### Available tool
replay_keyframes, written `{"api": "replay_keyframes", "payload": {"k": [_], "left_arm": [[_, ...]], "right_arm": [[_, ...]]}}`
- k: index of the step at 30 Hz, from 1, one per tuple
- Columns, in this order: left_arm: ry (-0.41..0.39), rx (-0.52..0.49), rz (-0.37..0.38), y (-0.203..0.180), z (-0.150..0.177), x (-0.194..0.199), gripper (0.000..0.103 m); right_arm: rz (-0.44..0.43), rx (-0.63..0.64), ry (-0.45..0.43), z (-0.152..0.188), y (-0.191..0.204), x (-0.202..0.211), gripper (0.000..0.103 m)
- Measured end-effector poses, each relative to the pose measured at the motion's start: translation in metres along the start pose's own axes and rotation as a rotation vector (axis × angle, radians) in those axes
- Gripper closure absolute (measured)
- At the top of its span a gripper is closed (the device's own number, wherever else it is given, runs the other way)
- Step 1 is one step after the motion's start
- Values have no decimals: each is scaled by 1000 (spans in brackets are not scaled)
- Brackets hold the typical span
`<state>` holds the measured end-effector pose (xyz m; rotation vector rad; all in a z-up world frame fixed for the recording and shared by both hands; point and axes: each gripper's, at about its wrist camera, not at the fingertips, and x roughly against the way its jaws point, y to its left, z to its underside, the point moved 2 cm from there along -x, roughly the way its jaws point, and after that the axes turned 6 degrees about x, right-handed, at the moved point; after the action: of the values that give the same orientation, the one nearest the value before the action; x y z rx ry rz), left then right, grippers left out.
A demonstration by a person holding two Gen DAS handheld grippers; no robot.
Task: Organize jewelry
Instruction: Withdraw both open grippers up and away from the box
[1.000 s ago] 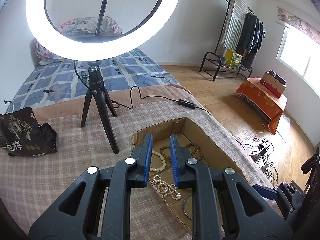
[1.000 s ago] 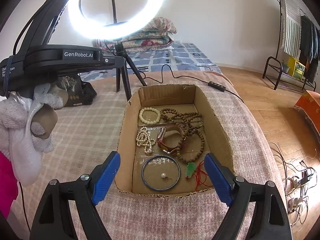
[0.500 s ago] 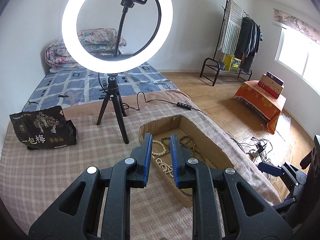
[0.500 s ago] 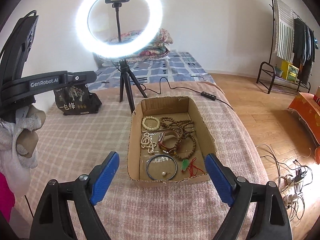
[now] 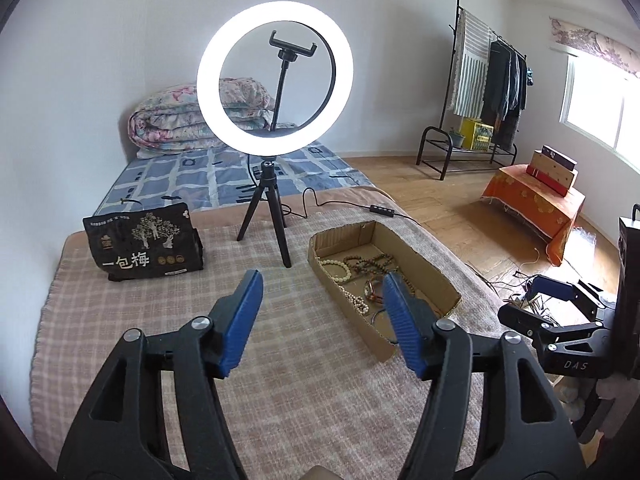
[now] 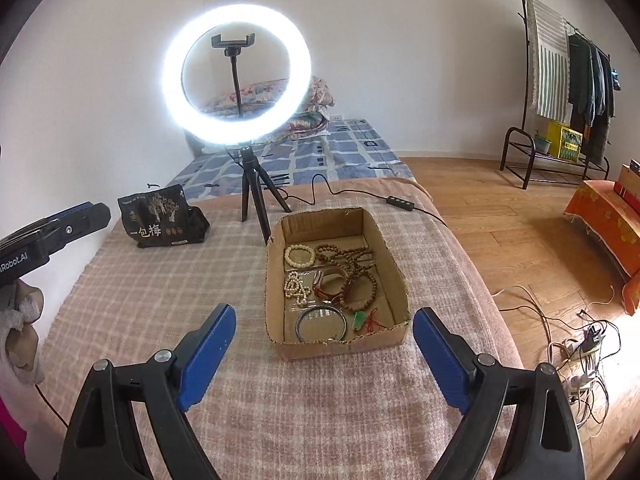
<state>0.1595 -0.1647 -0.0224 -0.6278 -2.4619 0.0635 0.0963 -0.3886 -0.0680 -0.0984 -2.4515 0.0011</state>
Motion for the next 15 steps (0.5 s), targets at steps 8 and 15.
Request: {"api": "replay_keyframes", "payload": {"k": [8, 15], "left_arm": [[-32, -14, -44, 0, 10, 34, 17], [-56, -21, -62, -6, 21, 54, 9]], "right_arm": [[5, -17, -11, 9, 4, 17, 11], [46, 1, -28, 12, 4, 28, 0]]}}
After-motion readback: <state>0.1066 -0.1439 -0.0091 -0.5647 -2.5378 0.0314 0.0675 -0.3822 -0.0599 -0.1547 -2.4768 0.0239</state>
